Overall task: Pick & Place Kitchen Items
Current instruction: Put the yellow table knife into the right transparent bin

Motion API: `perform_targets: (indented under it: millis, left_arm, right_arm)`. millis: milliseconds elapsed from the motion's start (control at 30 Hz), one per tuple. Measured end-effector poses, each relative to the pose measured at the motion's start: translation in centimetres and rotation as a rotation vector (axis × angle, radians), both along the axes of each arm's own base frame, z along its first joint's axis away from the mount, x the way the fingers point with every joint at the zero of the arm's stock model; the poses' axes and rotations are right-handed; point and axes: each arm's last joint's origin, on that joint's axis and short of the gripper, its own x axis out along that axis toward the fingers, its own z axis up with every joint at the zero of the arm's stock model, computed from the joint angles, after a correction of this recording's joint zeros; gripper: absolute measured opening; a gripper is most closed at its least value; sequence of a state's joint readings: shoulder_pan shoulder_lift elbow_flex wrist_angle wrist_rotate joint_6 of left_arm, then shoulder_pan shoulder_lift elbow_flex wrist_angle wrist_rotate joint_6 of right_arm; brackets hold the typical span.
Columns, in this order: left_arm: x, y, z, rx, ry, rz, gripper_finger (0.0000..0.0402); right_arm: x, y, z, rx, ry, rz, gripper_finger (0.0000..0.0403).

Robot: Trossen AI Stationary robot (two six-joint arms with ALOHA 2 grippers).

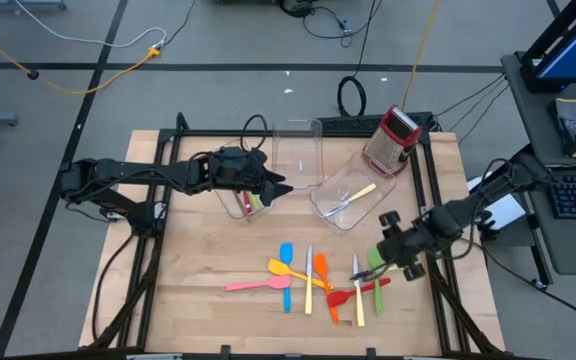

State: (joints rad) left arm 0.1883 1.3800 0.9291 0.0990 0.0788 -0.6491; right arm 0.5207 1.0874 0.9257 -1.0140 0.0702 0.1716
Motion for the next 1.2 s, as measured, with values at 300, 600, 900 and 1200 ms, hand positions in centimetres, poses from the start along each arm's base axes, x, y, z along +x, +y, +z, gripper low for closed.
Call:
perform_targets:
  millis: [300, 600, 900, 1200]
  left_arm:
    - [0.0, 0.0, 0.0, 0.016, 0.001, -0.006, 0.0306]
    - [0.0, 0.0, 0.0, 0.039, 0.004, -0.009, 0.0306]
    - [0.0, 0.0, 0.0, 0.043, 0.004, -0.005, 0.0306]
    - [0.0, 0.0, 0.0, 0.044, 0.004, -0.005, 0.0306]
  right_arm:
    - [-1.7, 0.7, -2.9, 0.026, 0.149, -0.009, 0.0169]
    - [-2.7, 0.2, -6.4, 0.017, 0.209, -0.004, 0.0169]
    - [-2.9, 0.2, -7.6, 0.045, 0.208, 0.004, 0.0169]
    - [-2.2, 1.2, -7.3, 0.157, 0.151, -0.007, 0.0169]
